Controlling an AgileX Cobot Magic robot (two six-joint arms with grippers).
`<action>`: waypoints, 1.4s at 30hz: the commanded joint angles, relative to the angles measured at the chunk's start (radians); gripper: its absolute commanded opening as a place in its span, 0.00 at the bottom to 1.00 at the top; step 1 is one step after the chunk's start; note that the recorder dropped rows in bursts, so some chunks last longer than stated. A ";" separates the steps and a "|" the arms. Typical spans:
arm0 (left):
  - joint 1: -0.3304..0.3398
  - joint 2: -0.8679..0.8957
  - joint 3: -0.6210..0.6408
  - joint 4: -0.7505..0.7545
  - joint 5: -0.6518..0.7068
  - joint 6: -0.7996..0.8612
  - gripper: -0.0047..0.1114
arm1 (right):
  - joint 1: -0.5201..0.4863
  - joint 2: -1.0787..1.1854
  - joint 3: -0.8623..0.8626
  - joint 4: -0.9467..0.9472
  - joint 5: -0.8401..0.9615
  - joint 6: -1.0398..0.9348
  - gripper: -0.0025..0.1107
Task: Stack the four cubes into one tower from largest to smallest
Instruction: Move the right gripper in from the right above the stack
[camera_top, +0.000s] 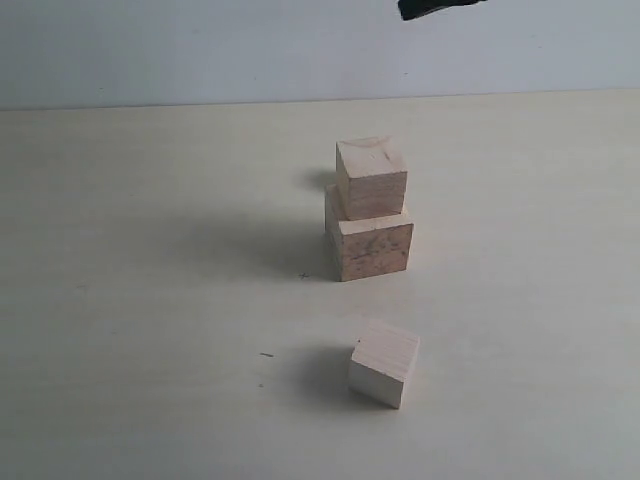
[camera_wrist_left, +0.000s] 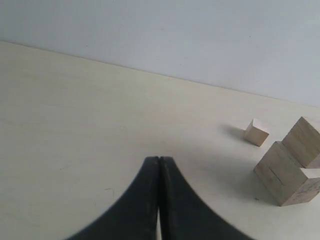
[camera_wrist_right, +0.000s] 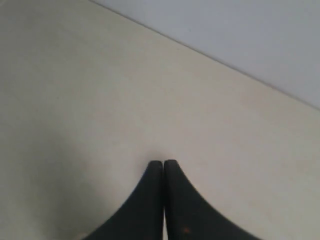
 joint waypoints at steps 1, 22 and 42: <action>-0.005 -0.007 0.004 0.001 -0.001 -0.007 0.04 | 0.067 0.089 -0.043 0.018 -0.041 -0.143 0.08; -0.005 -0.007 0.004 -0.018 0.009 -0.007 0.04 | 0.119 0.355 -0.046 -0.120 -0.209 -0.012 0.14; -0.005 -0.007 0.004 -0.018 0.011 -0.007 0.04 | 0.040 0.256 -0.046 0.100 0.093 -0.007 0.08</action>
